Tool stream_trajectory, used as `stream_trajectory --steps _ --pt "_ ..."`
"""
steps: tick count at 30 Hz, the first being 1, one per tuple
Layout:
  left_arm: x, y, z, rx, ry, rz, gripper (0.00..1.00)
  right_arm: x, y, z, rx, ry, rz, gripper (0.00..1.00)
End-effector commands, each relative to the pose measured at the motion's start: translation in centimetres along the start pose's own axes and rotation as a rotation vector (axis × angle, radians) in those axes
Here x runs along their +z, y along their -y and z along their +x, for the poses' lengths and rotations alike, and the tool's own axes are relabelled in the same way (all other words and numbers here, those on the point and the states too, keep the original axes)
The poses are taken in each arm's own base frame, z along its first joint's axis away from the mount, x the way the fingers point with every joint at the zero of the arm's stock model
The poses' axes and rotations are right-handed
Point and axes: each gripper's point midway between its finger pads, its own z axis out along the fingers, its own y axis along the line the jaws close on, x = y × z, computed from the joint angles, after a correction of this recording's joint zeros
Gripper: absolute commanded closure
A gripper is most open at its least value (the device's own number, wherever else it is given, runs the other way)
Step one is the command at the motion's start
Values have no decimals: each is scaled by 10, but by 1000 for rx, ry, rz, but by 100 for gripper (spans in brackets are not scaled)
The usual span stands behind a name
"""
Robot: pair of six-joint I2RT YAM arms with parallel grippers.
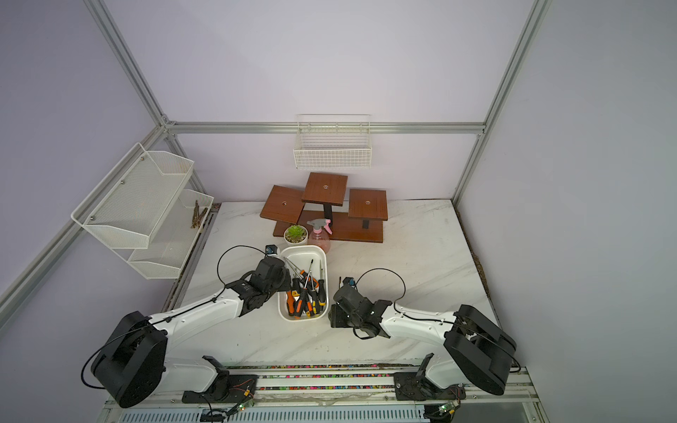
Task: Take out the screwdriver from the storage box
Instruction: Place the screwdriver at the center of the board.
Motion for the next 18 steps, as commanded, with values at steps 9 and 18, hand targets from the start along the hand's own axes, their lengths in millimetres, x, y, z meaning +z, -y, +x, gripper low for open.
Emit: stream_trajectory --steps 9,18 --pt "-17 13 -22 -76 68 86 100 -54 -85 -45 -205 171 -32 40" --pt "-18 12 -18 -89 58 93 100 -22 -88 -50 -232 169 29 43"
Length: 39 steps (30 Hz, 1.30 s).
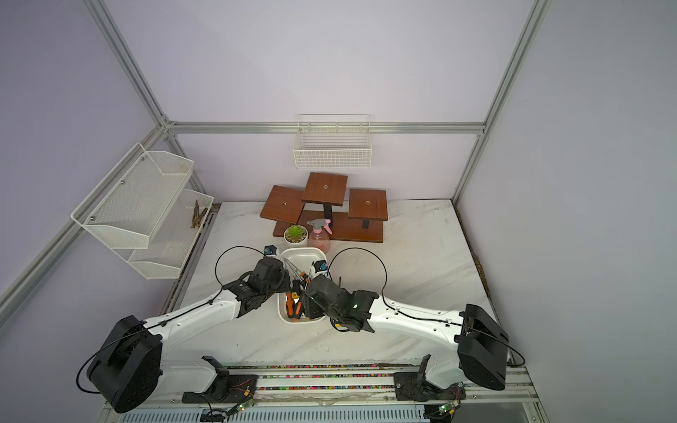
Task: Take out the screwdriver from the storage box
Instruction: Place the screwdriver at the center of the board, then pick up the screwdriver from the storage box.
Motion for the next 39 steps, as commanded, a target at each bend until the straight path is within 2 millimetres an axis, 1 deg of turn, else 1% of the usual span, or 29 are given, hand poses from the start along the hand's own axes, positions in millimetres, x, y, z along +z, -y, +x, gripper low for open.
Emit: stream_trajectory --steps 1,3,7,8,9,17,25,34,39 --pt "-12 11 -21 -71 83 68 100 5 8 -4 -22 12 68 43" --pt "-13 10 -21 -72 83 66 100 10 12 -4 -26 11 96 44" --pt "-13 9 -20 -71 81 62 100 16 12 -3 -29 8 94 45" --pt "-12 9 -20 -70 80 62 100 25 15 3 -36 -13 108 46" --pt "-12 9 -20 -71 81 62 100 28 16 5 -41 -17 112 46" --pt "-12 8 -20 -70 81 56 100 43 21 11 -69 -44 135 52" --pt "-11 7 -16 -70 73 55 100 54 23 12 -89 -61 149 55" --pt "-10 6 -13 -72 67 53 100 65 18 6 -120 -64 155 58" --pt "-10 6 -13 -71 67 53 100 72 21 6 -121 -77 161 59"
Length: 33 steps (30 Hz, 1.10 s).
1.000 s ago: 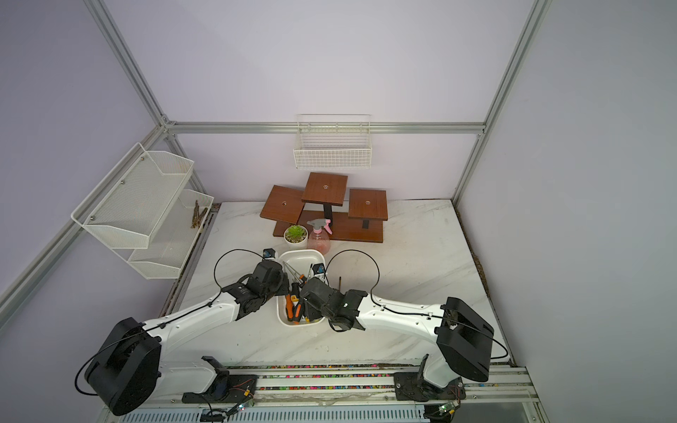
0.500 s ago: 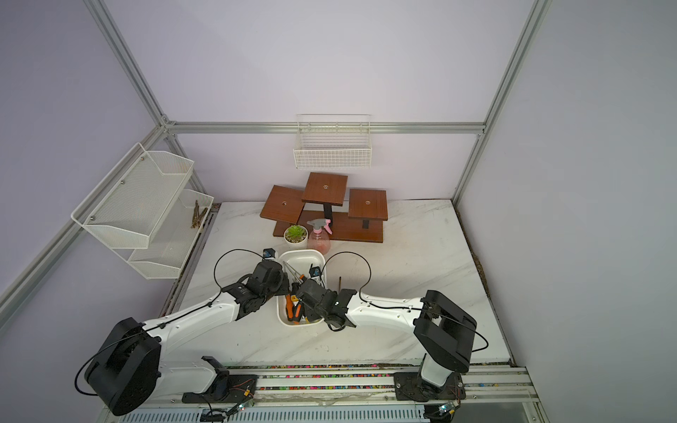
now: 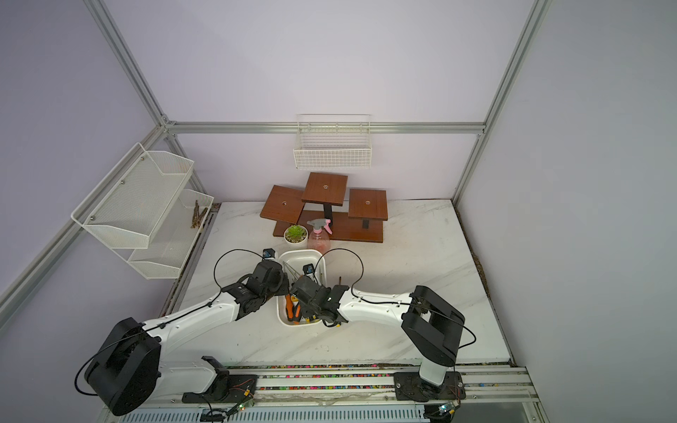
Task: Take out the screwdriver from the storage box
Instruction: Pick up the screwdriver from the storage box.
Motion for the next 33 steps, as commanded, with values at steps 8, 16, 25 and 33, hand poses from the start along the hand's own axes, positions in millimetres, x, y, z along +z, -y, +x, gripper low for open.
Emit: stream_trajectory --steps 8,16,25,33 --pt "-9 10 -22 -53 82 53 100 12 7 -1 -13 -13 16 59" --pt "-9 10 -21 -54 82 53 100 25 14 8 -30 -56 35 59" --pt "-8 8 -21 -58 83 44 100 27 21 11 -28 -63 46 72" --pt "-9 7 -20 -56 81 40 100 33 24 15 -36 -84 57 75"
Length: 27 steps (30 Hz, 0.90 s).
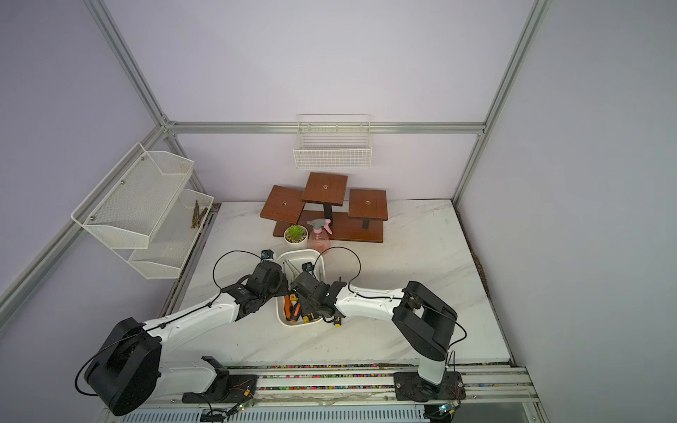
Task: Take out the screwdriver from the storage box
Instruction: Pick up the screwdriver from the storage box.
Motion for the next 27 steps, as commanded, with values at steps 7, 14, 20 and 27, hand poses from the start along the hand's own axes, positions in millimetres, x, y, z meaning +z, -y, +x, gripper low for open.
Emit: stream_trajectory --steps 7,14,20,27 --pt "-9 9 -22 -38 84 40 100 2 11 5 -3 -7 4 100" --pt "-6 6 -19 -37 73 20 100 -16 1 -10 -11 39 -58 100" --pt "-5 4 -18 -40 71 3 100 -31 -6 -16 3 73 -117 100" --pt "-3 2 -19 -38 67 -11 100 -47 -9 -24 16 114 -159 100"
